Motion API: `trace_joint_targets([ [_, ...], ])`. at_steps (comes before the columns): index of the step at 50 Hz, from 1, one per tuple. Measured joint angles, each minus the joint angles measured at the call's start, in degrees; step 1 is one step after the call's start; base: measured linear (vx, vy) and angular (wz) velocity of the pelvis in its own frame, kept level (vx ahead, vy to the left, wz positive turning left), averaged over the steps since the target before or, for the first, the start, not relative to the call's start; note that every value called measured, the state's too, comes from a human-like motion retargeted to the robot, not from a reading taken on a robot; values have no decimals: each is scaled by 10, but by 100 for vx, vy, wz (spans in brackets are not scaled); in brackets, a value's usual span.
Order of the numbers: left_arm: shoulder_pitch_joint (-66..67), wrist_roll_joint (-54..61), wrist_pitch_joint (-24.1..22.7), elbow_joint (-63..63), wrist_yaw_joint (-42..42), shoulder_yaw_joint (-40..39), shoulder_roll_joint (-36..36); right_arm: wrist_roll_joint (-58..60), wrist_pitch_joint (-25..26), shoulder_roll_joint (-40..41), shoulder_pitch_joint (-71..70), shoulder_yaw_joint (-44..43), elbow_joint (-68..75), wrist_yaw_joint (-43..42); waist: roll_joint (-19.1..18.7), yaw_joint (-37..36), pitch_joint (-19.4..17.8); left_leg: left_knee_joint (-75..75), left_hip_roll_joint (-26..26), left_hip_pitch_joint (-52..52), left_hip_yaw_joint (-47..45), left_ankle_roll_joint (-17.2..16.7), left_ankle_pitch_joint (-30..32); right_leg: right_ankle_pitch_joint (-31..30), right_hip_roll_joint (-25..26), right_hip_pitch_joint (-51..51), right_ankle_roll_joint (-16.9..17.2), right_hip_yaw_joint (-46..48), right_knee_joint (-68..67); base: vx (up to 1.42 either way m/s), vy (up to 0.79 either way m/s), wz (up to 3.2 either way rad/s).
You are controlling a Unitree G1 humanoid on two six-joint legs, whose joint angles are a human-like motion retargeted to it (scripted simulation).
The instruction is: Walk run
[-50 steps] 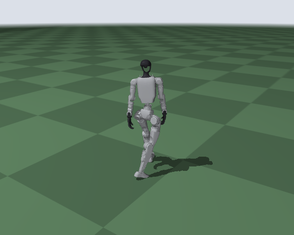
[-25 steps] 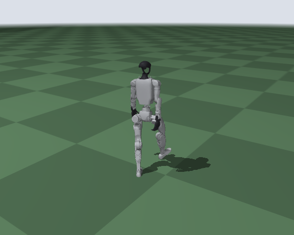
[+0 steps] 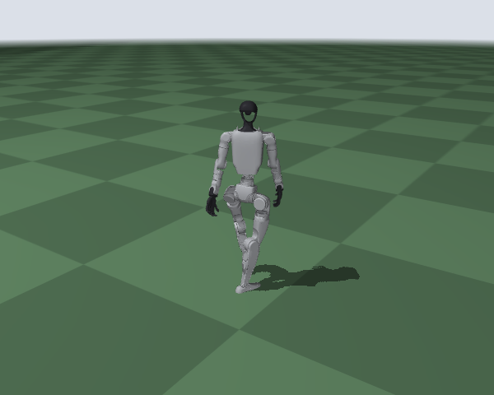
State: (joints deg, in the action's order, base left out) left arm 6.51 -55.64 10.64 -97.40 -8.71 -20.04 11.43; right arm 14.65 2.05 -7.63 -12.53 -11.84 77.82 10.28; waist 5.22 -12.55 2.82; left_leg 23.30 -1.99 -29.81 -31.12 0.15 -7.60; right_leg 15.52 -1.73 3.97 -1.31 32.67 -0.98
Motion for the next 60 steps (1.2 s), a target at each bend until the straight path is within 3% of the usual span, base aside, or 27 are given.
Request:
trace_joint_targets([
  [2, -1, 13, 17, 0, -20, -4, 2, 3, -2, -3, -12, 3, -15, 2, 1, -15, -6, -76, 18, -42, 59, -8, -8, 6, 13, 30, 16, -7, 9, 76, -17, -40],
  [5, -2, 16, 28, 0, -43, -9, -1, 7, -8, -6, -8, 8, -22, 7, 11, -37, 1, -135, 31, -74, 79, 10, -28, -6, 8, 56, 49, -27, -1, 107, -4, -48],
  [8, -9, 22, 31, 0, -51, -18, -3, 35, -15, 4, 24, 18, -14, 39, 6, -41, 19, -95, 14, -57, 41, 39, 15, -74, 12, 84, 82, -48, -32, 125, -2, -61],
  [9, -14, 25, 33, 0, -52, -21, -3, 52, -21, 8, 39, 15, -6, 54, 0, -47, 25, -76, 1, -55, 65, 33, 27, -114, 12, 93, 80, -40, -50, 149, 5, -99],
  [10, -20, 28, 35, 0, -52, -25, -2, 73, -30, 12, 54, 9, 4, 69, -9, -55, 30, -56, -13, -57, 121, 18, 37, -161, 12, 102, 71, -27, -69, 102, -2, -97],
  [12, -39, 44, 28, 1, -46, -30, -3, 88, -70, 28, 80, 5, 36, 60, -30, -43, 36, -11, -40, -36, 151, 21, 2, -283, 5, 93, 12, 0, -146, 95, -5, -54],
  [13, -49, 54, 22, 6, -48, -25, -1, 78, -93, 35, 92, 4, 51, 41, -45, -31, 38, -1, -58, -13, 158, 22, -21, -338, 1, 83, -12, 20, -201, 145, 4, -23],
  [15, -71, 79, 10, 26, -55, -3, 12, 35, -132, 40, 113, 8, 74, 12, -73, -18, 35, 3, -106, 41, 115, 28, -54, -393, -19, 60, -68, 65, -313, 135, 4, -40],
  [17, -98, 116, -3, 48, -35, 28, 27, -4, -151, 44, 132, -1, 81, 3, -74, -14, 28, -20, -113, 95, 83, 26, -70, -297, -47, -12, -57, 39, -420, 90, -5, -65],
  [20, -137, 143, -31, 90, 26, 51, 48, -26, -164, 55, 148, -40, 88, -7, -42, 27, 16, -96, -51, 168, 65, 27, -65, -211, -103, -149, -17, 3, -525, 85, -8, 12],
  [24, -179, 142, -83, 148, 46, 76, 75, -60, -176, 56, 170, -56, 103, -27, -30, 107, 19, -161, -5, 234, 52, 27, -76, -134, -97, -271, -9, 12, -423, 73, -12, 74],
  [30, -239, 133, -123, 227, -6, 108, 114, -67, -147, 60, 184, -64, 111, -16, -13, 172, 14, -208, 49, 327, 92, 12, -122, -94, -49, -387, -51, -8, -99, 96, -25, 53],
  [33, -240, 136, -142, 248, 10, 115, 104, -65, -131, 62, 186, -66, 119, -4, -12, 175, 25, -207, 54, 362, 101, -11, -132, -78, -41, -424, -32, -27, -67, 86, -23, 21],
  [35, -224, 142, -156, 244, 38, 108, 83, -60, -113, 63, 178, -69, 124, -2, -12, 174, 33, -196, 60, 378, 116, -34, -114, -92, -45, -437, -77, -46, -120, 120, -32, 8],
  [37, -190, 139, -154, 229, 41, 89, 61, -50, -101, 67, 179, -64, 122, -3, -12, 185, 42, -174, 68, 400, 118, -55, -56, -143, -58, -420, -94, -7, -147, 134, -36, 25],
  [38, -172, 126, -147, 218, 33, 72, 50, -50, -97, 68, 178, -58, 121, -4, -13, 193, 40, -156, 68, 410, 108, -60, -7, -148, -62, -414, -95, -39, -169, 111, -25, 59],
  [41, -115, 79, -102, 175, 5, 33, 11, -50, -99, 70, 171, -51, 119, -17, 12, 204, 39, -44, 51, 409, 22, -14, 168, -91, -103, -379, -82, -120, -226, 95, -16, 67],
  [43, -86, 55, -60, 136, -19, 23, -3, -48, -116, 64, 169, -31, 111, -25, 54, 180, 37, 64, 60, 386, -34, 37, 217, -60, -142, -326, -74, -115, -218, 109, -31, -20],
  [45, -69, 34, -24, 102, -44, 24, -3, -38, -129, 56, 154, -19, 105, -35, 85, 169, 29, 174, 34, 340, -72, 71, 171, -38, -187, -280, -58, -81, -216, 102, -32, 44],
  [46, -61, 19, -15, 91, -49, 18, -3, -31, -129, 54, 141, -15, 102, -42, 92, 164, 23, 210, 16, 310, -85, 74, 145, -32, -187, -259, -51, -85, -207, 95, -30, 64],
  [48, -42, -4, -5, 73, -47, 7, -2, -19, -128, 53, 118, -10, 93, -51, 85, 153, 13, 260, -14, 233, -73, 56, 98, -29, -161, -211, -43, -74, -170, 79, -26, 38],
  [50, -23, -9, -4, 55, -30, 9, -1, -17, -130, 51, 97, -7, 79, -48, 55, 129, 12, 274, -37, 145, -36, 35, 51, -38, -109, -154, -42, -26, -106, 70, -23, -5],
  [56, 13, -9, 9, 6, -9, -5, -1, -7, -122, 19, 46, 11, 40, -11, 11, 36, -5, 32, -15, -7, 13, 18, -1, -22, -2, -31, -17, -44, -18, 85, -23, -52],
  [60, 13, -6, 39, 0, -57, -27, -4, 13, -109, 1, 13, 24, 30, -4, 13, 0, -9, -117, 15, -73, 116, -19, -5, -13, 9, 26, 17, -52, -3, 105, -12, -59],
])
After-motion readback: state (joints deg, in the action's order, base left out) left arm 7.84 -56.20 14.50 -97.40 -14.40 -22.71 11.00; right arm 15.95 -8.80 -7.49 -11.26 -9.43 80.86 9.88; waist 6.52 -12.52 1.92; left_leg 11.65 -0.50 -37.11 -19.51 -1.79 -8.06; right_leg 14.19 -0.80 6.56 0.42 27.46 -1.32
